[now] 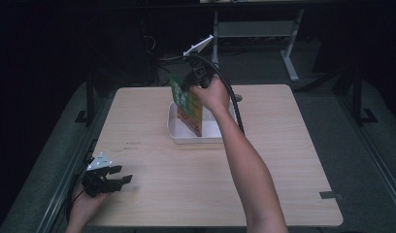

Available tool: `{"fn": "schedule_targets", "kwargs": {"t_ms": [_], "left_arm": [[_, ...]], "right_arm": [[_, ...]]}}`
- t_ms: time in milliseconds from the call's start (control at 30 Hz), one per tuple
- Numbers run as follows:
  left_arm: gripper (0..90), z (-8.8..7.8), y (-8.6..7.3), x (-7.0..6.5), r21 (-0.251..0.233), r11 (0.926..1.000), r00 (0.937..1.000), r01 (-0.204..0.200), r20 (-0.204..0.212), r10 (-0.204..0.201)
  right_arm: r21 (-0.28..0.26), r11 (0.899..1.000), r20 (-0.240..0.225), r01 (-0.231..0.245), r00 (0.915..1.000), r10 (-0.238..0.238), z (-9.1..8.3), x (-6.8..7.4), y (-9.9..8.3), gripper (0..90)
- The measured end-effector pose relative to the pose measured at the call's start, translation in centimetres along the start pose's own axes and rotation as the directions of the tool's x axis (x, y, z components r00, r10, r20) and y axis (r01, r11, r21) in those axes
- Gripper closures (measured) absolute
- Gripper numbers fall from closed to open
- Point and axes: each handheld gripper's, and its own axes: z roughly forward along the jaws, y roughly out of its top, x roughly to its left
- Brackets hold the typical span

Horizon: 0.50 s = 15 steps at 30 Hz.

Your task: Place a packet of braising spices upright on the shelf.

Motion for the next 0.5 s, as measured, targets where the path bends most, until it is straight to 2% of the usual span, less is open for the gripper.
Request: {"fn": "schedule_targets", "kwargs": {"t_ms": [133,500], "left_arm": [[38.7,0.1,0.0,-0.1,0.002,1.0,1.0,-0.004,0.0,0.004],[38.6,0.2,0.1,-0.2,0.009,0.9999,1.0,-0.006,0.0,0.006]], "right_arm": [[-0.014,1.0,-0.013,-0.005,0.9999,0.005,-0.6,-0.4,-0.8,76.3],[-0.034,0.997,-0.003,0.072,0.9974,-0.072,-2.5,1.0,-2.7,73.6]]}}
